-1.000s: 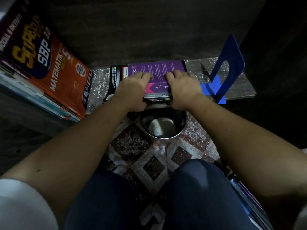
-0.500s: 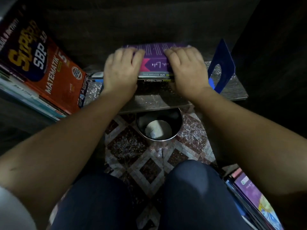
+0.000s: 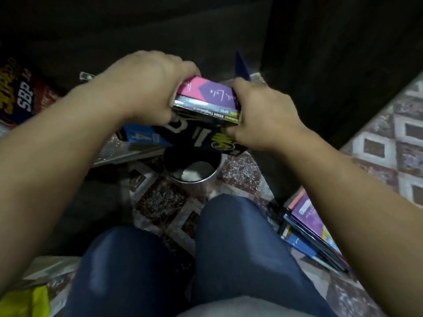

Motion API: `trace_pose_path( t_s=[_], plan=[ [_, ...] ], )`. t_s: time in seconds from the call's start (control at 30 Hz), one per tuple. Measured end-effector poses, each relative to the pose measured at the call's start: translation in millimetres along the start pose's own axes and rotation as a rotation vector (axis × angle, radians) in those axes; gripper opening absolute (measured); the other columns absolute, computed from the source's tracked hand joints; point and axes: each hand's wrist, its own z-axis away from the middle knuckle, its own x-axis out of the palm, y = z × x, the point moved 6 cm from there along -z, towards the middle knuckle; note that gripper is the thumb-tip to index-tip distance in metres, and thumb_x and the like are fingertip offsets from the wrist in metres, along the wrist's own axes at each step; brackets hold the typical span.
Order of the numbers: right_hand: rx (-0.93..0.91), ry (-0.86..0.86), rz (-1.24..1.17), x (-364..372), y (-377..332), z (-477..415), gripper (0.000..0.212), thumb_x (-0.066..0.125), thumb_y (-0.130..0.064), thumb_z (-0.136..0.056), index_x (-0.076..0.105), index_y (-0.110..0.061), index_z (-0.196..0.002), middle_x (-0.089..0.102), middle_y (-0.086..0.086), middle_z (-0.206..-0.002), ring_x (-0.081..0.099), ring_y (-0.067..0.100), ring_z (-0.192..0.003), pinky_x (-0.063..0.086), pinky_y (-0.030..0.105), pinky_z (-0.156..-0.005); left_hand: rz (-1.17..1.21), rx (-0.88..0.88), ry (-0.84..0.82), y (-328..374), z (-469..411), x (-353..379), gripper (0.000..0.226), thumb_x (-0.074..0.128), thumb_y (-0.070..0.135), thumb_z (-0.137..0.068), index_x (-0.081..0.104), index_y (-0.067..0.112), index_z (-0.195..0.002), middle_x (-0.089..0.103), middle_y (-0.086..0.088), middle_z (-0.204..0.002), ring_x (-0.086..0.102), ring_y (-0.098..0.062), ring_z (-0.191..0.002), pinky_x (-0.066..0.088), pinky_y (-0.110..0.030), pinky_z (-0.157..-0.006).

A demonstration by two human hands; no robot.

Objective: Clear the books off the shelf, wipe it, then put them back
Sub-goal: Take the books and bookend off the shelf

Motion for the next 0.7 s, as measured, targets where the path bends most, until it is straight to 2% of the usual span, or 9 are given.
trace_pose_path(
  t_s=[0.13, 0.23, 0.37, 0.5, 0.6, 0.7],
  plan=[
    [0.125, -0.075, -0.036, -15.1, 46.8, 66.4, 0.050, 0.071, -0.043, -0.069, 0.039, -0.021, -0.101, 0.055, 0.001, -0.099, 0.054, 0.028, -0.088, 0.037, 0.033, -0.066, 0.071, 0.138, -0.028, 77.4, -8.5, -1.5, 0.061, 0.077, 0.027, -0.064, 0.053, 0.024, -0.119, 0.061, -0.004, -0.103, 0.059, -0.031, -0.096, 0.046, -0.037, -0.079],
    [0.233, -0.141, -0.065, -19.4, 81.0, 118.5, 0.049, 0.069, -0.046, -0.068, 0.042, -0.022, -0.100, 0.050, -0.001, -0.088, 0.047, 0.027, -0.078, 0.036, 0.033, -0.065, 0.125, 0.258, -0.011, 138.7, -17.5, 5.0, 0.056, 0.076, 0.024, -0.065, 0.053, 0.025, -0.116, 0.061, -0.001, -0.101, 0.058, -0.030, -0.094, 0.045, -0.036, -0.077],
    [0.336, -0.190, -0.096, -11.5, 125.4, 176.9, 0.058, 0.071, -0.044, -0.065, 0.048, -0.023, -0.113, 0.061, 0.005, -0.097, 0.057, 0.033, -0.086, 0.044, 0.034, -0.068, 0.195, 0.380, -0.036, 213.3, -34.1, 24.1, 0.054, 0.077, 0.026, -0.068, 0.051, 0.027, -0.116, 0.060, 0.000, -0.103, 0.057, -0.028, -0.094, 0.047, -0.039, -0.079],
    [0.412, -0.187, -0.106, 4.3, 158.6, 221.5, 0.069, 0.071, -0.046, -0.068, 0.041, -0.029, -0.128, 0.063, 0.003, -0.107, 0.060, 0.034, -0.097, 0.041, 0.034, -0.070, 0.233, 0.472, -0.084, 276.1, -44.6, 48.4, 0.053, 0.077, 0.028, -0.069, 0.053, 0.024, -0.117, 0.058, -0.001, -0.104, 0.056, -0.027, -0.095, 0.046, -0.040, -0.083],
    [0.490, -0.206, -0.012, 14.8, 184.8, 247.3, 0.054, 0.067, -0.045, -0.076, 0.043, -0.027, -0.120, 0.064, 0.004, -0.108, 0.060, 0.034, -0.098, 0.035, 0.034, -0.067, 0.312, 0.522, -0.129, 310.9, -52.4, 66.1, 0.054, 0.078, 0.027, -0.066, 0.056, 0.020, -0.115, 0.061, -0.003, -0.104, 0.058, -0.027, -0.093, 0.048, -0.041, -0.081],
    [0.523, -0.208, 0.039, 13.9, 213.1, 263.8, 0.045, 0.065, -0.043, -0.079, 0.046, -0.025, -0.116, 0.063, 0.004, -0.108, 0.059, 0.033, -0.099, 0.033, 0.035, -0.066, 0.393, 0.523, -0.185, 336.0, -65.8, 83.3, 0.059, 0.081, 0.030, -0.066, 0.055, 0.019, -0.119, 0.062, -0.003, -0.109, 0.059, -0.025, -0.096, 0.047, -0.033, -0.079]
  ],
)
